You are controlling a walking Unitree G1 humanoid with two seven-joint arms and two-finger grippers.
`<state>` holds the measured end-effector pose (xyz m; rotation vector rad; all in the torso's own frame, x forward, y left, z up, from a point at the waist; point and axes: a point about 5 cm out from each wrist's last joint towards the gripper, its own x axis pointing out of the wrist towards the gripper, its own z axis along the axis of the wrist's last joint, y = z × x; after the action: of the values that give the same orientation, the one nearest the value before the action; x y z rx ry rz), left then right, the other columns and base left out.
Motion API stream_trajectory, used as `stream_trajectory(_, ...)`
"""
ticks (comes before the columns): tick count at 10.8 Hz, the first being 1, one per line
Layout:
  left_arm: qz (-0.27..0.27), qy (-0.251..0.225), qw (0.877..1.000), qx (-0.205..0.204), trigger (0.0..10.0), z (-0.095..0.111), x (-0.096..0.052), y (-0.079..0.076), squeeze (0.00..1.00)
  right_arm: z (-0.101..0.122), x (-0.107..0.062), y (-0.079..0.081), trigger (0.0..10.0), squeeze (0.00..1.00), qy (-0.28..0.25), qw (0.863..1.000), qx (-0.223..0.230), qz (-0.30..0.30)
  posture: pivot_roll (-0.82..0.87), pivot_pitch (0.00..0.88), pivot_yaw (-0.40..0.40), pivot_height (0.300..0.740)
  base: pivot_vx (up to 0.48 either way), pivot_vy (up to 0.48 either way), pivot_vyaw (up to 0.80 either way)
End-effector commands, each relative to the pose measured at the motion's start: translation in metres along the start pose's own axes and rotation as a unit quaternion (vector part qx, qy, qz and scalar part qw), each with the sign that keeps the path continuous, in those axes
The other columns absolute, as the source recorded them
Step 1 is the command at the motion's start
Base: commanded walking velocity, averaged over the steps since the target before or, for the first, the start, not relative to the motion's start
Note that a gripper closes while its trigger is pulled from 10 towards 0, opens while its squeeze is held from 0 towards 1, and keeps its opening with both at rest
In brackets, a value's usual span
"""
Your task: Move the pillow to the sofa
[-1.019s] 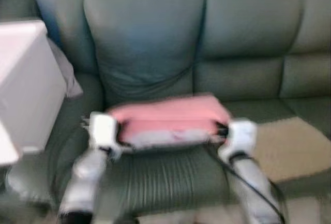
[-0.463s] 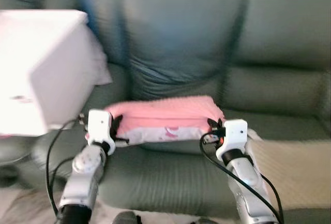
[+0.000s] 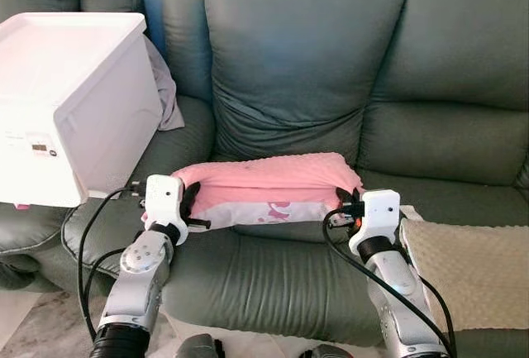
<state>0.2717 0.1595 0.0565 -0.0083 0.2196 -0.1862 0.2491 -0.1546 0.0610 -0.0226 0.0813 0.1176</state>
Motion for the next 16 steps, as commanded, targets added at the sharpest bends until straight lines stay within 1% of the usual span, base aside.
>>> stream_trajectory(1, 0.028, -0.003, 1.000, 0.006, 10.0, 0.0039, -0.0003, 0.0112, 0.00, 0.0046, 0.0006, -0.0143, 10.0, 0.00, -0.008, 0.999, 0.002, -0.038, -0.03, 0.000, -0.001, 0.740, 0.000, 0.000, 0.00)
stream_trajectory(3, 0.027, -0.003, 1.000, 0.006, 10.0, 0.0041, 0.0002, 0.0112, 0.00, 0.0039, -0.0001, -0.0151, 10.0, 0.00, -0.007, 0.999, 0.003, -0.039, -0.03, 0.000, 0.000, 0.711, 0.000, 0.000, 0.00)
stream_trajectory(8, 0.027, -0.003, 1.000, 0.005, 10.0, 0.0041, 0.0011, 0.0096, 0.00, 0.0057, 0.0028, -0.0159, 10.0, 0.00, -0.011, 0.999, 0.004, -0.042, -0.03, 0.000, 0.002, 0.622, 0.000, 0.000, 0.00)
stream_trajectory(10, 0.014, -0.010, 1.000, -0.002, 10.0, 0.0074, 0.0022, 0.0064, 0.00, 0.0060, 0.0036, -0.0164, 10.0, 0.00, -0.013, 0.999, 0.005, -0.045, -0.03, 0.000, 0.005, 0.618, 0.000, 0.000, 0.00)
stream_trajectory(13, 0.010, -0.013, 1.000, -0.003, 10.0, 0.0087, 0.0020, 0.0063, 0.00, 0.0055, 0.0041, -0.0188, 10.0, 0.00, -0.013, 0.999, 0.005, -0.049, -0.03, 0.000, 0.005, 0.618, 0.000, 0.000, 0.00)
stream_trajectory(16, 0.004, -0.014, 1.000, -0.005, 10.0, 0.0086, 0.0014, 0.0030, 0.00, 0.0061, 0.0054, -0.0205, 10.0, 0.00, -0.014, 0.998, 0.001, -0.054, -0.02, 0.000, 0.004, 0.618, 0.000, 0.000, 0.00)
